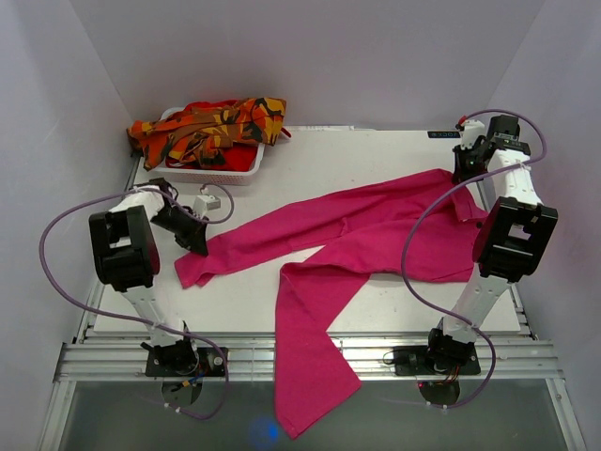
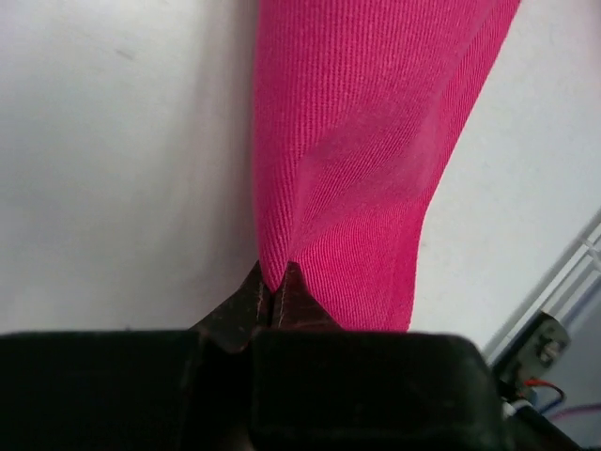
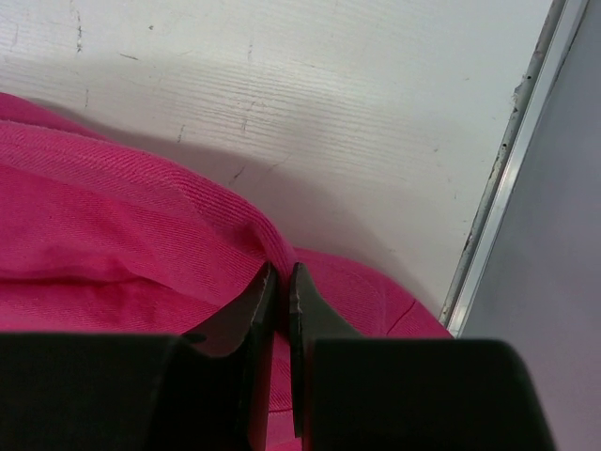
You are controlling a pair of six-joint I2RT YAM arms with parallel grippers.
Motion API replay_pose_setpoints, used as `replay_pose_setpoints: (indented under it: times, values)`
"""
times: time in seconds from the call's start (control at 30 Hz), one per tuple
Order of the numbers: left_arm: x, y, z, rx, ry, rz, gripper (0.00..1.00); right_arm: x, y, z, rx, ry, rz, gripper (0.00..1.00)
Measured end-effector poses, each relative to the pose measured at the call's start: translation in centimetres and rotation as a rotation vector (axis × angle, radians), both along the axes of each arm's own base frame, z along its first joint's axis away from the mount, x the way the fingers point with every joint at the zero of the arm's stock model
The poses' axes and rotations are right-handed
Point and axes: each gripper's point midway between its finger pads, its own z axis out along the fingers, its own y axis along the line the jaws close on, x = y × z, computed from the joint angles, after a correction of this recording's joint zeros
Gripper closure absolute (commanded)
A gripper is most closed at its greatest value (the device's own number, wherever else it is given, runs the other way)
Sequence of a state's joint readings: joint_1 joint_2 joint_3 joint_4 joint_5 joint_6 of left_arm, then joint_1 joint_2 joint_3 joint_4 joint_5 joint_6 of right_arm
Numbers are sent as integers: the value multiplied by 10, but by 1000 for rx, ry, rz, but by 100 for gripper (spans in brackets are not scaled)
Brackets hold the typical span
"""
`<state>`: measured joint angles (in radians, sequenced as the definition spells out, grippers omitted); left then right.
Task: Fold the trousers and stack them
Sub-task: Flatten the trousers out
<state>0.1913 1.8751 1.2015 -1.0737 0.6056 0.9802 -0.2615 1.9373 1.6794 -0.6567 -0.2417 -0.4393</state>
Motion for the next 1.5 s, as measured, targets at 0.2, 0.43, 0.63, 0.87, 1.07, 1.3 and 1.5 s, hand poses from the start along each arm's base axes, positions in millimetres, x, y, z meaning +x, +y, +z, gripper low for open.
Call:
replay_pose_setpoints:
  times: [0.2,0.43,0.63,0.87,1.07,1.3,1.5]
  values:
    - [60,5,55,109,-383,-8,100,-1,-8,0,-10,2,-8,92]
    - [-34,-99,65,160,-703,-524,85,3,-19,3,-15,1,-26,92]
    - [-110,-87,-1,237,-454,-754,7,3,-20,2,-20,5,-24,92]
    - [-70,-106,64,190,-582,-606,2,2,-20,2,-29,4,-11,92]
    - [-8,-77,107,147,-597,-302,14,2,-20,2,-30,6,-6,92]
    - [14,-28,32,181,-289,-117,16,2,-21,2,-34,6,-2,92]
    - [-8,-30,12,176,-227,-148,16,1,-21,1,-42,7,10,92]
